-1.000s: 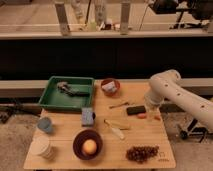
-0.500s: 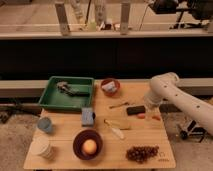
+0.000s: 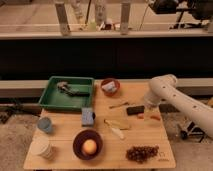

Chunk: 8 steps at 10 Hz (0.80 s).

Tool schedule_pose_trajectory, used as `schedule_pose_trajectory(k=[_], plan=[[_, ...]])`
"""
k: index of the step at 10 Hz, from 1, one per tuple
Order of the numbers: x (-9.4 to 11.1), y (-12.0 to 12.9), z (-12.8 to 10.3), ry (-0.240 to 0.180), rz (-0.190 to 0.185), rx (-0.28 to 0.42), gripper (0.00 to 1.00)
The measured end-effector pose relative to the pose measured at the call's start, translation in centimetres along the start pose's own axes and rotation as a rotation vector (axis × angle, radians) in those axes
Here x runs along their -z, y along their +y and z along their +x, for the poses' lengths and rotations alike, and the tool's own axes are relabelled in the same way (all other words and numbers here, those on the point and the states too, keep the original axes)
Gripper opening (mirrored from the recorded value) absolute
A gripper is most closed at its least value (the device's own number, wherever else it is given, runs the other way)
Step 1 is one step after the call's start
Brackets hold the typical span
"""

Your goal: Place eraser in red bowl

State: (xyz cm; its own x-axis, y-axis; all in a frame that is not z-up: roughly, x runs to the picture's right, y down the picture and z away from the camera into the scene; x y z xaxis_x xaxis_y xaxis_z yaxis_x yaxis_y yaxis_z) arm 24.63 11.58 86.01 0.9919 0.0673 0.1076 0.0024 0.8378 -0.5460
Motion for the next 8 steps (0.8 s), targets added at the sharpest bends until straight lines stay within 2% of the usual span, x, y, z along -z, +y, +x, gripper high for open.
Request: schedule_pose_trajectory(k=[8], plan=[[-2.1, -1.5, -0.6, -0.012, -0.013, -0.039, 0.80]])
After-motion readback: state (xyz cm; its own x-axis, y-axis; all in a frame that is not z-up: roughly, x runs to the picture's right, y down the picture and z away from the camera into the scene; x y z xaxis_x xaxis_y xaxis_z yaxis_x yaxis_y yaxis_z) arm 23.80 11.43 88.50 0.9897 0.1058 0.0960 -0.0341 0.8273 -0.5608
